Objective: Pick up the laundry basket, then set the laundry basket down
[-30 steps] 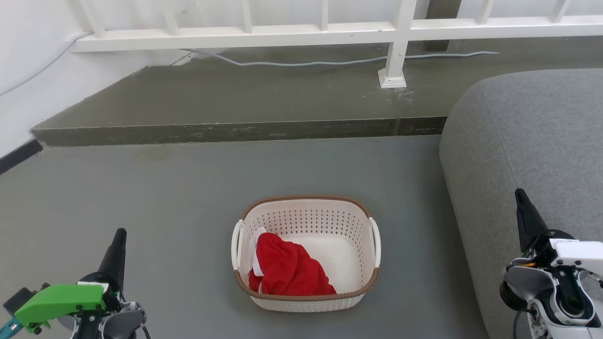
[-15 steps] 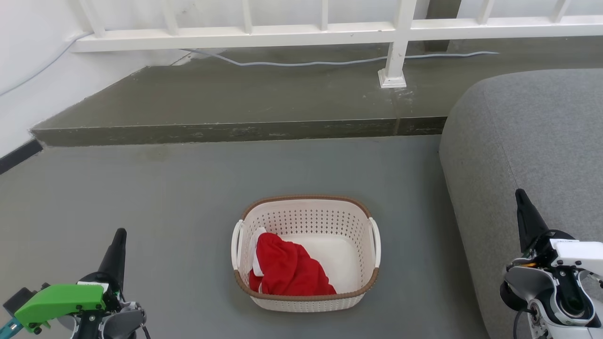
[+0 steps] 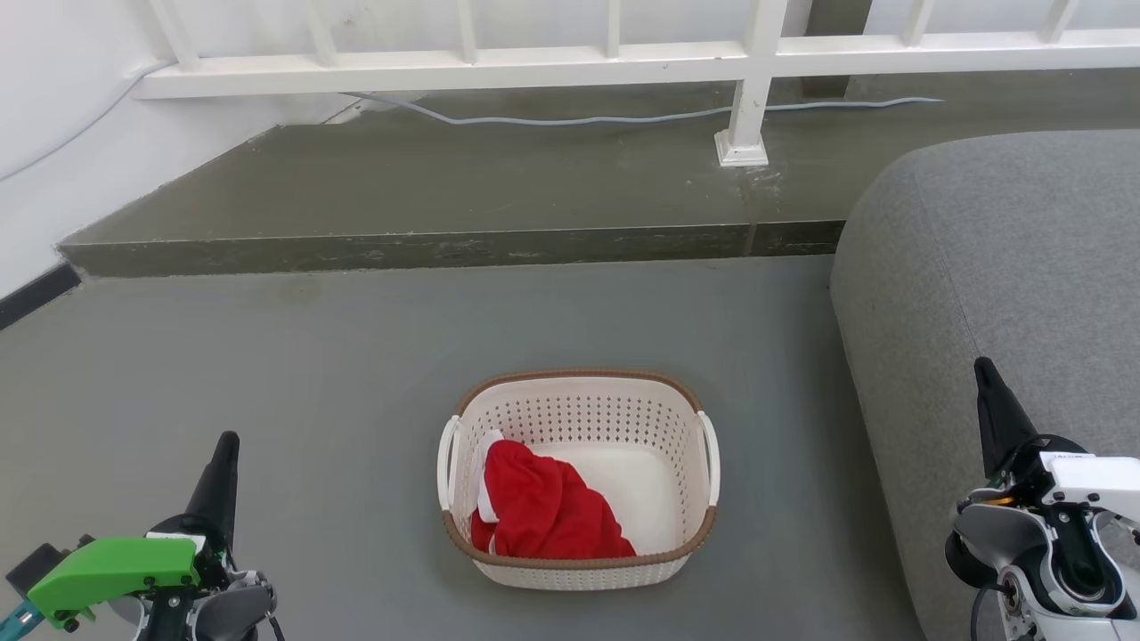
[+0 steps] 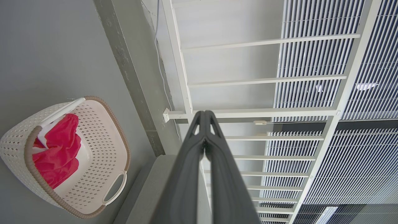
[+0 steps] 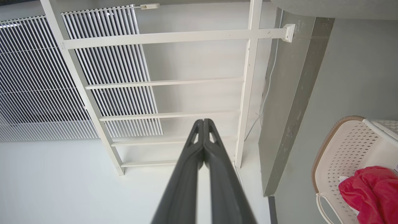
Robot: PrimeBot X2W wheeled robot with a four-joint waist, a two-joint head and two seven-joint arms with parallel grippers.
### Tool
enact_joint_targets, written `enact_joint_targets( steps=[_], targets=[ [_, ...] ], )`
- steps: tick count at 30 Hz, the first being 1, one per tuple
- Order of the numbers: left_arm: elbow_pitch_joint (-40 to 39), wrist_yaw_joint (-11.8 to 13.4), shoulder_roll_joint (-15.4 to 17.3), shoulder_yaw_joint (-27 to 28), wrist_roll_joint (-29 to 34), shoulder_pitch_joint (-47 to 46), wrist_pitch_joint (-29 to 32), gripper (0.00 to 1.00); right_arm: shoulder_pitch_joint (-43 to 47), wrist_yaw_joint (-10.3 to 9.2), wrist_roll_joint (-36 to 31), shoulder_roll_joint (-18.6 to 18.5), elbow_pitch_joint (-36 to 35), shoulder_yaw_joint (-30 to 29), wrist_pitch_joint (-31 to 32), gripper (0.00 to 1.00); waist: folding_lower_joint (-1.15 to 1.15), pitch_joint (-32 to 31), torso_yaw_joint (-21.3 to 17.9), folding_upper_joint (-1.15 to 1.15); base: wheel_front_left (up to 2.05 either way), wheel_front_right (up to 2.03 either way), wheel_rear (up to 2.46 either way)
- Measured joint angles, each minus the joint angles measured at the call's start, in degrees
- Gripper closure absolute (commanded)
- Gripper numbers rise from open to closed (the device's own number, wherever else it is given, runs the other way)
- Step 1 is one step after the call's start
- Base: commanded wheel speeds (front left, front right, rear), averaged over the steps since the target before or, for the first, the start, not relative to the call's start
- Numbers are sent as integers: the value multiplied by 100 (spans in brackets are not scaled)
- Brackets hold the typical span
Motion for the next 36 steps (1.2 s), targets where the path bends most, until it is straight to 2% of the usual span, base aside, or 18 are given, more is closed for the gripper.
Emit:
enact_joint_targets(
  steps=[36],
  targets=[
    [-2, 0, -1, 0, 0, 0, -1, 100, -2, 3, -1, 5, 15, -24, 1, 100, 0, 0, 0, 0, 0, 0, 0]
  ],
)
